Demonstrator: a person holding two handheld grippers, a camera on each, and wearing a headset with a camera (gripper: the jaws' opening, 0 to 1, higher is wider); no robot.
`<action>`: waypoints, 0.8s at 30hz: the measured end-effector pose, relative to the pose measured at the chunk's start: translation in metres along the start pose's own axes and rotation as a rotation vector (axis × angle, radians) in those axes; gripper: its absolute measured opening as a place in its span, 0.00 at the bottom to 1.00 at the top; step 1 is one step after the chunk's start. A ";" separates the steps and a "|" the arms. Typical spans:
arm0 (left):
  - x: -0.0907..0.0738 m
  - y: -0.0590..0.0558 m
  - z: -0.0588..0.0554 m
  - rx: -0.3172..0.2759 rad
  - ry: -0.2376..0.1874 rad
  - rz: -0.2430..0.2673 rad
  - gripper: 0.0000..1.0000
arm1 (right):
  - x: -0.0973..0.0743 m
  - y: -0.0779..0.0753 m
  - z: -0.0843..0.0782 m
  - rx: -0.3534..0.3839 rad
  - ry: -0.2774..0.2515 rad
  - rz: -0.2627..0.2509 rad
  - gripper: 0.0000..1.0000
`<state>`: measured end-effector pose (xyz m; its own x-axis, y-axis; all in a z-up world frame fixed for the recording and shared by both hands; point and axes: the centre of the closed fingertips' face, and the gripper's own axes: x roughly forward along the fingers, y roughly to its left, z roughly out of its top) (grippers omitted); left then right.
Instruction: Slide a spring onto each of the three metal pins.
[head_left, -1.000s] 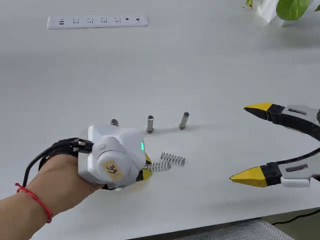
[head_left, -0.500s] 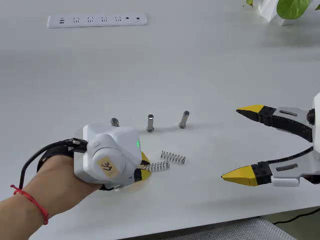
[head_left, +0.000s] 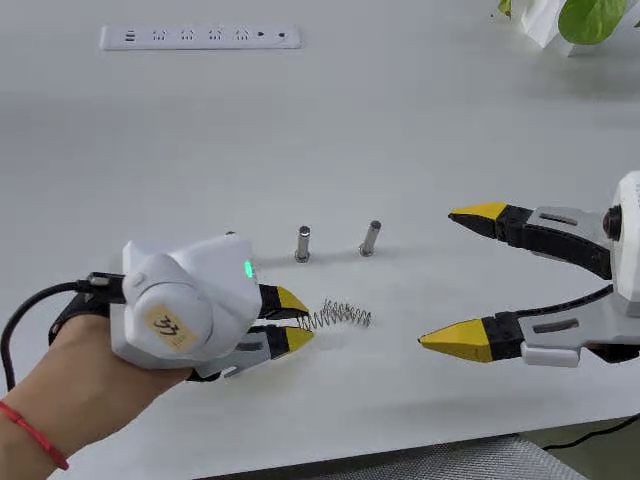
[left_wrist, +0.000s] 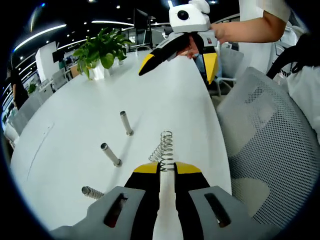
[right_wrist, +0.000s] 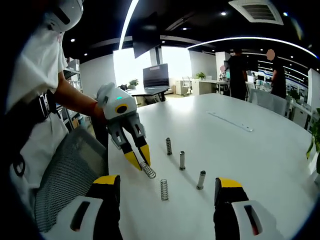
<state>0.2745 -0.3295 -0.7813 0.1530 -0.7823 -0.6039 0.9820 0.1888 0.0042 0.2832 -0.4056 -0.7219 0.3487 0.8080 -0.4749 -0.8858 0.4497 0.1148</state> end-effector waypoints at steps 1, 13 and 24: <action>-0.003 0.000 0.003 -0.002 -0.010 0.003 0.06 | 0.001 0.002 0.003 0.000 -0.005 0.004 0.73; -0.043 0.008 0.050 -0.094 -0.216 0.065 0.06 | 0.022 0.021 0.046 0.118 -0.143 0.055 0.45; -0.061 0.011 0.072 -0.148 -0.333 0.085 0.06 | 0.033 0.028 0.074 0.258 -0.265 0.093 0.29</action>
<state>0.2839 -0.3224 -0.6874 0.2851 -0.9056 -0.3138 0.9413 0.3264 -0.0867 0.2928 -0.3378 -0.6701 0.3674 0.9050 -0.2143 -0.8228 0.4237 0.3788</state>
